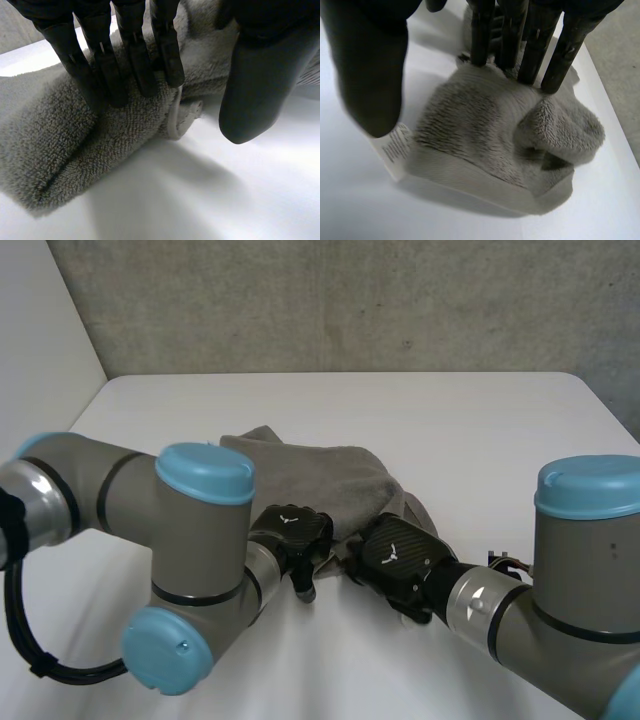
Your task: Fold the towel.
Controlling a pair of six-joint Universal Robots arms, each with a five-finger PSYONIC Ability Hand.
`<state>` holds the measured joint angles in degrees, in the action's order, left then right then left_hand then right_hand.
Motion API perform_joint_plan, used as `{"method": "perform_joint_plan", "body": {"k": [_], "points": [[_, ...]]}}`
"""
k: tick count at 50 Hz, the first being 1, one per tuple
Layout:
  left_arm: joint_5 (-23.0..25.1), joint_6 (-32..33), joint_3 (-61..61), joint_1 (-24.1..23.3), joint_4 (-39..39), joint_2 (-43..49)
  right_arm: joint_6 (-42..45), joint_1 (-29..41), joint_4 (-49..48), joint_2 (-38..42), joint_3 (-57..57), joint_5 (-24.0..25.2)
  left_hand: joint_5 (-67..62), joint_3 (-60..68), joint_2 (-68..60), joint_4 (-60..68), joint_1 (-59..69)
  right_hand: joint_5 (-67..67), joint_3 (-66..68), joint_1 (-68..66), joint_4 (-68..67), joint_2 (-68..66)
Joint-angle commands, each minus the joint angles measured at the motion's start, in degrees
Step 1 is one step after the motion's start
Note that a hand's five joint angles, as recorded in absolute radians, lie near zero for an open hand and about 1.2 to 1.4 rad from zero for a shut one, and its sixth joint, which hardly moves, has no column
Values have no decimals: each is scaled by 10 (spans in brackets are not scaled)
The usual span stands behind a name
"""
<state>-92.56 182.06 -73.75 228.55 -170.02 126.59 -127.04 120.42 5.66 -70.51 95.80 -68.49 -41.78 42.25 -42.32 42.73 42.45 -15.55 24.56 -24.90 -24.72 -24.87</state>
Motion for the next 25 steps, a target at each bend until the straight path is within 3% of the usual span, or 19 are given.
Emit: {"method": "perform_joint_plan", "body": {"k": [1, 8, 25], "points": [[-29, -1, -6, 0, -67, 19, -10, -7, -76, 27, -5, -55, 148, -53, 54, -58, -55, -108, 118, -114, -116, -115], [-91, 0, -10, 0, -133, 31, -36, -7, -145, 61, -4, -94, 148, -53, 54, -58, -55, -190, 200, -197, -198, -197], [-102, 8, -14, -1, -194, 68, -94, -19, -150, 103, -14, -98, 130, -34, 35, -39, -36, -293, 303, -299, -301, -300]]}}
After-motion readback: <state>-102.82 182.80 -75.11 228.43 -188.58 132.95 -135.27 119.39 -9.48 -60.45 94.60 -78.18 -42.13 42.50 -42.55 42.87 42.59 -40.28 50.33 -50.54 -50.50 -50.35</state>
